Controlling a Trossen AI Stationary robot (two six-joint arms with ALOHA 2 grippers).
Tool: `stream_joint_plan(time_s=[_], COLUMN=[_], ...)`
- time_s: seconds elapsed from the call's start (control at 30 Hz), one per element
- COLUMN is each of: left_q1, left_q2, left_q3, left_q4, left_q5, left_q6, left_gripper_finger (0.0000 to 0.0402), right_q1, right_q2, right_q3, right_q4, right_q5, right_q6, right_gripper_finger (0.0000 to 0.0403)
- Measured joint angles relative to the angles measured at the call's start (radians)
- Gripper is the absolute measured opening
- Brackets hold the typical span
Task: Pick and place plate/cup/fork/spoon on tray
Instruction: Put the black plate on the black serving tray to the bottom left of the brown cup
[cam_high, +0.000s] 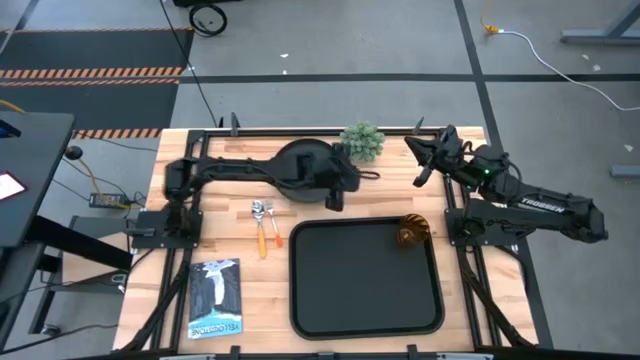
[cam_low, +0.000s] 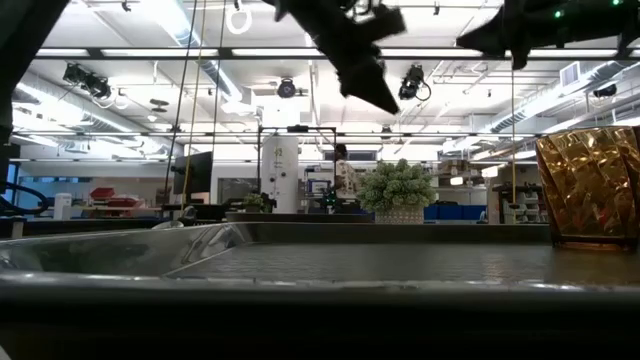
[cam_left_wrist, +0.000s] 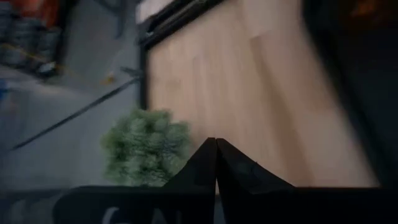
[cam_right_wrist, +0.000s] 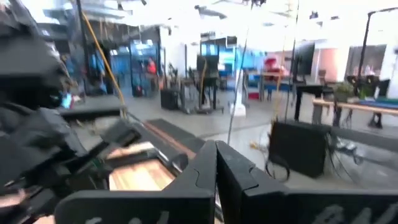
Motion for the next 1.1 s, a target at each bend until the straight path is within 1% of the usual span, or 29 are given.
stream_joint_plan(time_s=[0.07,0.2,0.37,0.47,0.67,0.7,0.77,0.9,0.97,1.03,1.07,1.1], left_q1=[0.006,0.006,-0.004,-0.011,-0.017,-0.016,-0.014,-0.014,-0.013,-0.007,-0.004,0.005], left_q2=[-0.06,-0.192,-0.342,-0.419,-0.559,-0.58,-0.63,-0.721,-0.766,-0.814,-0.834,-0.85], left_q3=[-0.077,-0.271,-0.476,-0.578,-0.75,-0.771,-0.827,-0.921,-0.97,-1.004,-1.029,-1.037], left_q4=[0.061,0.187,0.279,0.309,0.376,0.412,0.431,0.526,0.531,0.57,0.558,0.582], left_q5=[0.035,0.042,0.053,0.054,0.078,0.083,0.088,0.096,0.104,0.115,0.119,0.124], left_q6=[-0.02,-0.046,-0.11,-0.131,-0.173,-0.181,-0.198,-0.224,-0.232,-0.251,-0.258,-0.267], left_gripper_finger=[0.0011,0.0011,0.0011,0.0011,0.0011,0.0011,0.0011,0.0011,0.0011,0.0011,0.0011,0.0011], right_q1=[0.014,0.041,0.088,0.113,0.154,0.161,0.166,0.169,0.17,0.173,0.175,0.177], right_q2=[0.012,0.073,0.216,0.311,0.499,0.53,0.584,0.692,0.741,0.794,0.82,0.846], right_q3=[0.0,0.0,0.0,0.0,0.0,0.001,0.003,0.055,0.079,0.13,0.143,0.183], right_q4=[0.019,0.008,0.049,0.142,0.37,0.407,0.453,0.46,0.446,0.45,0.433,0.436], right_q5=[0.0,0.034,0.094,0.134,0.159,0.163,0.168,0.177,0.178,0.158,0.163,0.162], right_q6=[0.02,0.093,0.175,0.19,0.192,0.193,0.207,0.238,0.244,0.244,0.238,0.232], right_gripper_finger=[0.0008,0.0008,0.0008,0.0008,0.0008,0.0008,0.0008,0.0008,0.0008,0.0008,0.0008,0.0008])
